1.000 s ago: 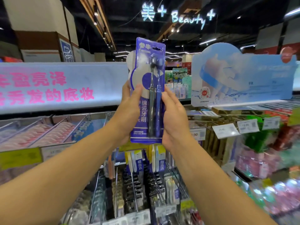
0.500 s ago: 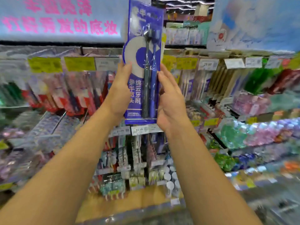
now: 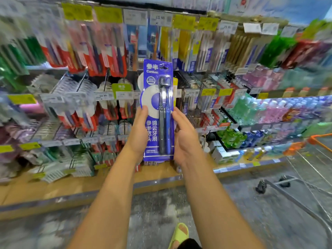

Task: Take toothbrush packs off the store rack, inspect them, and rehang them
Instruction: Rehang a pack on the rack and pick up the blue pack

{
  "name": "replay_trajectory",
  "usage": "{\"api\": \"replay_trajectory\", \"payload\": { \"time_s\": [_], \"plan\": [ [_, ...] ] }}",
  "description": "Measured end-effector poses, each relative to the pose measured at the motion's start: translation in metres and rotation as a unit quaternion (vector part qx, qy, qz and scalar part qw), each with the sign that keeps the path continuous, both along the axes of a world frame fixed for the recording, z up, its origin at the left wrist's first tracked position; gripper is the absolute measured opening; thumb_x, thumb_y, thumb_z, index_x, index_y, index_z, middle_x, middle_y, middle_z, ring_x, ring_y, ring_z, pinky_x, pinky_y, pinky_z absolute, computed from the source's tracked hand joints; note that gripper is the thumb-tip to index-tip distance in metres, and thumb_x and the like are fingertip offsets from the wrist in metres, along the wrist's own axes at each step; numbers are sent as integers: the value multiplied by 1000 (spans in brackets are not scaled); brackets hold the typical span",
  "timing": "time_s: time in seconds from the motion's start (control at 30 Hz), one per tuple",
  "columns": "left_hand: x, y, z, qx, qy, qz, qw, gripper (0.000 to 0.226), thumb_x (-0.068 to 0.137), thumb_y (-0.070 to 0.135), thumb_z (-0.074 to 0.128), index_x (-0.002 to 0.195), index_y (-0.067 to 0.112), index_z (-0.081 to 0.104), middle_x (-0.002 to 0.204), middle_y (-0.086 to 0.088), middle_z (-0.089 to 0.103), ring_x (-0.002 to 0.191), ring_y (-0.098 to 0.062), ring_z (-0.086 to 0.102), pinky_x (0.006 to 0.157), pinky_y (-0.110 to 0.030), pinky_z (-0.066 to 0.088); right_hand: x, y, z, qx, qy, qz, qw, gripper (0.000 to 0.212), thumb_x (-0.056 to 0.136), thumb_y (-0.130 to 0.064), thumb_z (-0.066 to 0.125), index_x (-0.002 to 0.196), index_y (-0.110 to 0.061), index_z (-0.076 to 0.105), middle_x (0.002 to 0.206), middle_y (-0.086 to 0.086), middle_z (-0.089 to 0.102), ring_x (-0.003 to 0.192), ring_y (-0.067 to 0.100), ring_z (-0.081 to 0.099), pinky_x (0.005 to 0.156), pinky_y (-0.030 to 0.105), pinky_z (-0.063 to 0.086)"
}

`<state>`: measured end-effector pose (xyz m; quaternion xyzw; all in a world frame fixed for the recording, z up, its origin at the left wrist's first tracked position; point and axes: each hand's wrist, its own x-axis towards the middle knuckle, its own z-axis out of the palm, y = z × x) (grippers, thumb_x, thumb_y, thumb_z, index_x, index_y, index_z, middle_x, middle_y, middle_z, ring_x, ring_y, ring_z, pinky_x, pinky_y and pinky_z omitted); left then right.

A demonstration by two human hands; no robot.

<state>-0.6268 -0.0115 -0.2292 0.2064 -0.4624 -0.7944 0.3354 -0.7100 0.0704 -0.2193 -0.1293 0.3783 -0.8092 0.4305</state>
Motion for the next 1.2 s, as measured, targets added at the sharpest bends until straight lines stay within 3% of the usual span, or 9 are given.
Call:
{"api": "replay_trajectory", "payload": {
  "time_s": [0.07,0.17,0.23,0.5,0.57,0.67,0.73,0.9,1.2],
  "plan": [
    [10,19,-13,29,-3,0,1000,60,99,51,46,147,15,49,138,-16,65,129,-38,60,108,-56,48,9,20,-12,16,1,-2,1000,32,104,-17,53,132,-9,64,123,17,73,104,30,73,85,43,62],
    [21,46,-24,52,12,-2,999,53,104,41,42,146,9,49,139,-22,62,127,-41,59,101,-51,54,17,42,-28,39,0,-4,999,36,102,-23,58,136,-12,62,129,18,70,120,37,67,100,53,55],
    [28,63,-27,70,30,-11,997,60,99,42,45,147,6,47,141,-25,59,125,-43,58,96,-47,56,21,53,-36,57,-2,-14,998,38,101,-25,61,137,-13,62,130,17,70,122,37,65,103,56,52],
    [15,121,-30,125,88,-26,988,68,91,33,50,151,1,40,125,-21,65,94,-27,74,78,-38,63,8,105,-48,67,-30,-30,997,37,98,-20,64,134,-11,64,130,20,69,124,41,63,108,60,47],
    [6,139,-28,125,105,-23,986,60,92,30,47,147,7,46,123,-18,68,95,-26,74,80,-39,64,-1,125,-41,62,-38,-26,997,32,99,-18,62,131,-11,66,125,19,72,115,36,68,104,55,51],
    [-11,169,-25,124,113,-20,986,46,93,29,50,136,15,57,127,-15,69,106,-27,71,97,-44,56,-19,158,-29,47,-37,-14,998,31,101,-15,58,130,-9,66,122,19,73,107,32,70,101,51,54],
    [-24,188,-21,126,112,-26,985,53,94,31,56,143,13,53,137,-20,64,117,-32,65,104,-48,51,-32,178,-23,45,-35,-19,998,33,100,-15,59,131,-8,65,121,20,73,103,32,72,99,51,55],
    [-53,225,-5,107,102,-22,989,49,95,30,48,140,13,53,125,-15,71,105,-26,72,95,-43,58,-57,211,-16,37,-36,-20,998,47,96,-27,70,139,-10,59,134,24,65,127,44,60,110,66,41],
    [-67,261,9,74,89,-3,993,50,93,32,46,138,12,53,122,-15,71,101,-26,72,91,-41,60,-79,246,-4,17,-52,8,998,37,99,-21,64,134,-9,63,125,20,71,119,38,67,106,60,49]
  ]
}}
